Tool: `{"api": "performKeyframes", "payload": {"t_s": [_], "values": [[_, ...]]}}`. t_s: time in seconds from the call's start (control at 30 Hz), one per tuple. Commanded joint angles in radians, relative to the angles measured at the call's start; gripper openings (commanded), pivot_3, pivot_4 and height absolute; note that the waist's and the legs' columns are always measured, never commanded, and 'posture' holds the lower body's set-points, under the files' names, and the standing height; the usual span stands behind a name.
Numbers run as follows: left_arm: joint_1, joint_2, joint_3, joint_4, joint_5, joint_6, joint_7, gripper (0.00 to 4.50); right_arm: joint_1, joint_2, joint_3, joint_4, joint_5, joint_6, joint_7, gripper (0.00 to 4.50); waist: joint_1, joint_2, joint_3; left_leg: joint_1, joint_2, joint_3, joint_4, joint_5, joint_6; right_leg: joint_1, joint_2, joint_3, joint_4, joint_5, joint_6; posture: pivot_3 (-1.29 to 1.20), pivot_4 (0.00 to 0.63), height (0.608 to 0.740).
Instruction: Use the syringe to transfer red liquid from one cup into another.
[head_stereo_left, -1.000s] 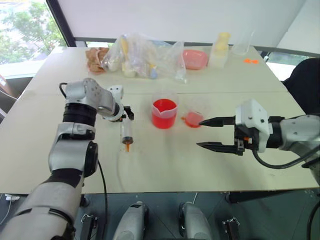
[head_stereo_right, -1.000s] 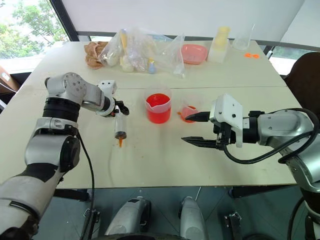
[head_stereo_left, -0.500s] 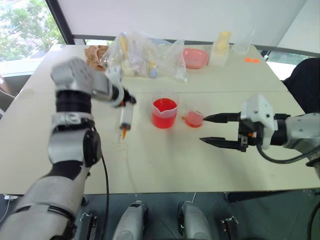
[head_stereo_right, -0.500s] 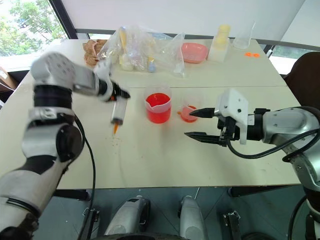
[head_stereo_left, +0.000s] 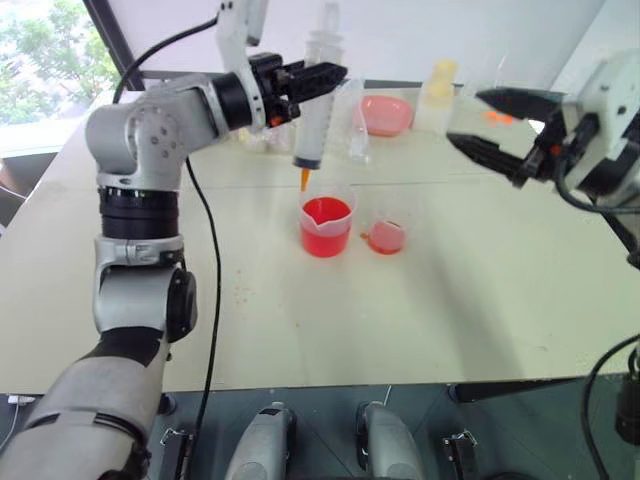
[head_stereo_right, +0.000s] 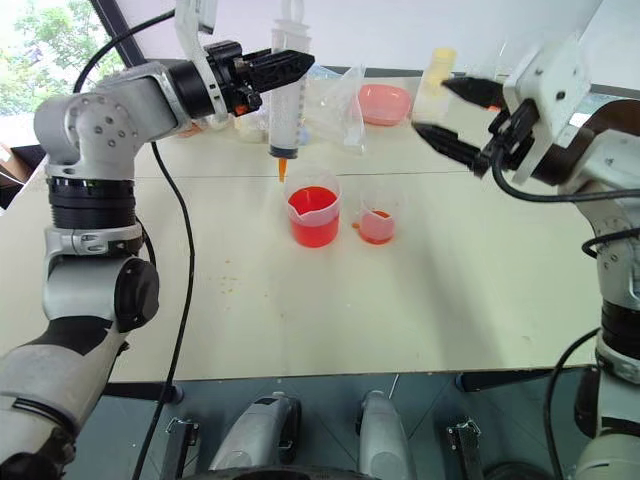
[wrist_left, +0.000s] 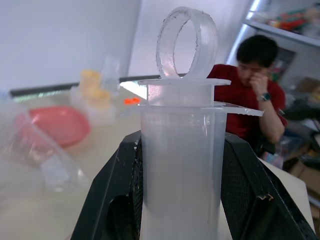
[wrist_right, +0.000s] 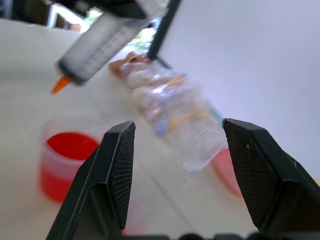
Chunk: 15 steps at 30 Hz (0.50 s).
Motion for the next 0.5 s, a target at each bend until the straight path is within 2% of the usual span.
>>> {"api": "performKeyframes", "payload": {"t_s": [0.03, 0.27, 0.5], "values": [[0.043, 0.004, -0.059, -0.016, 0.062, -0.159, -0.097, 1.48, -0.062, 0.029, 0.020, 0.030, -0.079, -0.099, -0.044, 2.91, 0.000, 0.001, 0.000, 0.000, 0.000, 0.000, 0.000, 0.000, 0.000, 0.000, 0.000, 0.000, 0.000, 0.000, 0.000, 0.00, 0.150, 0.740], [0.140, -0.005, -0.131, -0.010, 0.137, -0.310, -0.181, 1.48, -0.152, 0.144, 0.091, 0.117, -0.207, -0.237, -0.133, 2.91, -0.006, 0.001, 0.000, 0.000, 0.000, 0.000, 0.000, -0.002, 0.004, 0.000, 0.001, 0.000, 0.000, 0.000, 0.000, 0.00, 0.150, 0.740], [0.203, -0.066, -0.146, 0.022, 0.194, -0.455, -0.177, 1.48, -0.184, 0.217, 0.141, 0.157, -0.246, -0.292, -0.128, 2.91, -0.004, 0.001, 0.000, 0.000, 0.000, 0.000, 0.000, -0.002, 0.005, 0.000, 0.001, 0.000, 0.000, 0.000, 0.000, 0.00, 0.150, 0.740]]}}
